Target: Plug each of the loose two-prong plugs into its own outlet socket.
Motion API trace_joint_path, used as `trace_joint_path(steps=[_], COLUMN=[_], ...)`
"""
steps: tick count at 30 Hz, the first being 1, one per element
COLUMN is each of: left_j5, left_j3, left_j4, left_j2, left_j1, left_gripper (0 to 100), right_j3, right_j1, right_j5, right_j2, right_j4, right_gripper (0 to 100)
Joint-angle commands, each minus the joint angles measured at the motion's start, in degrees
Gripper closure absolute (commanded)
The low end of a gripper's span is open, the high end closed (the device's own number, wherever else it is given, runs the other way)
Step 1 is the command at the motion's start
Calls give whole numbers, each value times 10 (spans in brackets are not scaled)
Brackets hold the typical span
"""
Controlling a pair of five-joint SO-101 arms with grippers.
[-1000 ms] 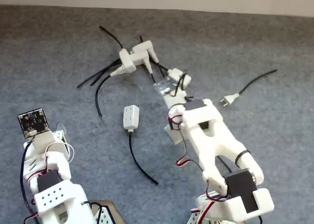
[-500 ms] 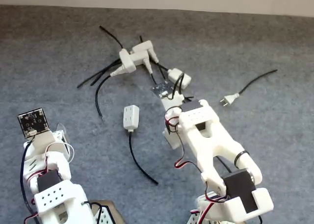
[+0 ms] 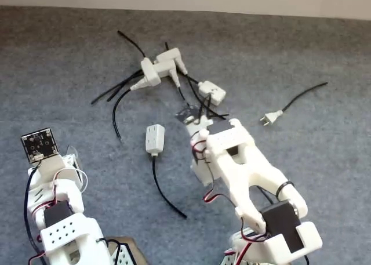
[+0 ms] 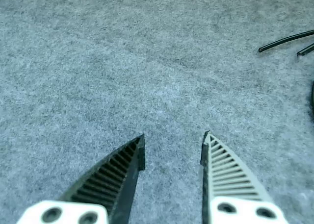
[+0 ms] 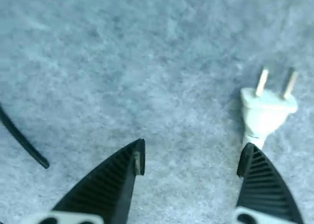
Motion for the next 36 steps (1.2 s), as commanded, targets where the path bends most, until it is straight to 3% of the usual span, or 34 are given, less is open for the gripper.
trace_joint_path(steps=[1, 7, 13, 18, 24, 28, 36], left_j5=[-4, -4, -4, -4, -4, -4, -4], left_j3=[-3, -2, -2, -2, -2, -2, -2], left_j4=[-7, -7, -7, -7, -7, -7, -7], left_j2=[-7, -7, -7, -7, -7, -7, -7], left_j1=[13, 13, 13, 13, 13, 13, 13], left_gripper=[797, 797, 797, 797, 797, 797, 797], right_j3=[-23, -23, -17, -17, -17, -25, -164], right_j1=[-54, -87, 28, 109, 164, 201, 268], right_j5=[-4, -4, -2, 66, 80, 80, 80], right_j2=[-22, -18, -16, -16, 0, 90, 215], right_j4=[5, 0, -76, -85, -96, -145, -130], right_gripper=[697, 697, 697, 697, 698, 698, 698])
